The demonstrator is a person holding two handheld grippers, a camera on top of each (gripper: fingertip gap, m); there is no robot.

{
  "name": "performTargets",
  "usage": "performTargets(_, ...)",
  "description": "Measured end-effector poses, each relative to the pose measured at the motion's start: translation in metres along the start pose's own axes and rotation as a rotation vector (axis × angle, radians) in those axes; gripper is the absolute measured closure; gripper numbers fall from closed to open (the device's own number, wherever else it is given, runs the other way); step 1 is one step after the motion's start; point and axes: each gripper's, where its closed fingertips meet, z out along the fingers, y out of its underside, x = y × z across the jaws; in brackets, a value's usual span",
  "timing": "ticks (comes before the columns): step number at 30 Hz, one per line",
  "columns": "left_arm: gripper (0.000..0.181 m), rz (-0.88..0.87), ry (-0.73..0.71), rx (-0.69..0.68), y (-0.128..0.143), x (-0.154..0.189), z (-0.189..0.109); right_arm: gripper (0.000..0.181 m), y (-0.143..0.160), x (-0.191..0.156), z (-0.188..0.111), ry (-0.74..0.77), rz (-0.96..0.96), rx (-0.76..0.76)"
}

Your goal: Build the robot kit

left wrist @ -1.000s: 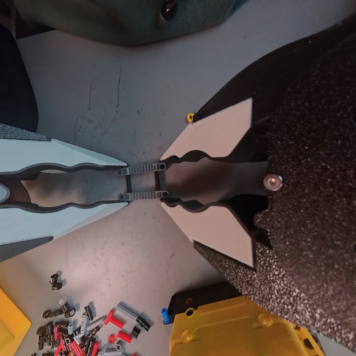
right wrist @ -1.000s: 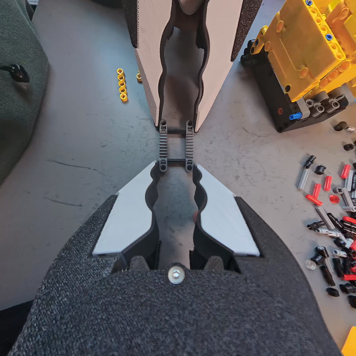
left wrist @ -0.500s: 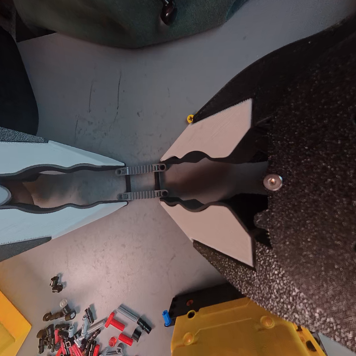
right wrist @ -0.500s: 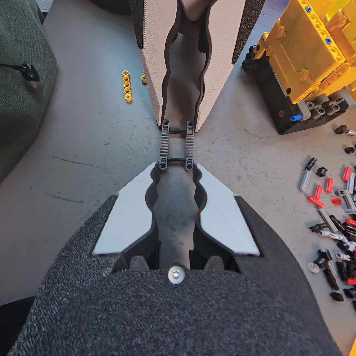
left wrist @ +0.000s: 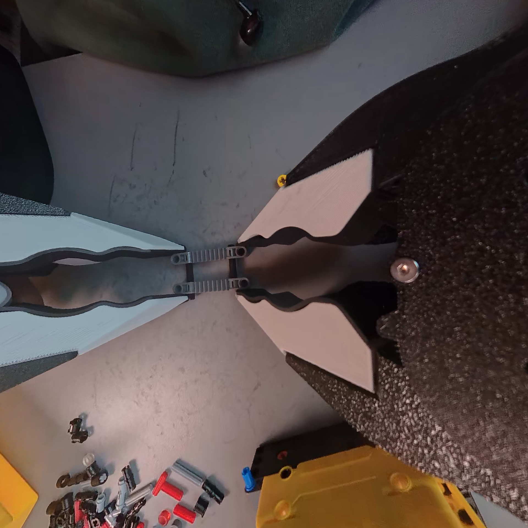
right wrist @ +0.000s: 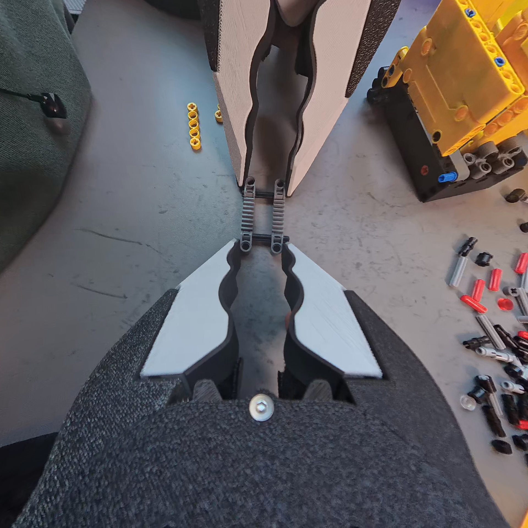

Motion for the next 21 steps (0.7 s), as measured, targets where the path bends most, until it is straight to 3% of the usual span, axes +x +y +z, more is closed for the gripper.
performTargets(21,0.154,0.065,-0.051,0.027,-0.0013,-0.0004,-0.0013,0.152,-0.0019,0.0002,-0.0011,0.045,0.013,0.053)
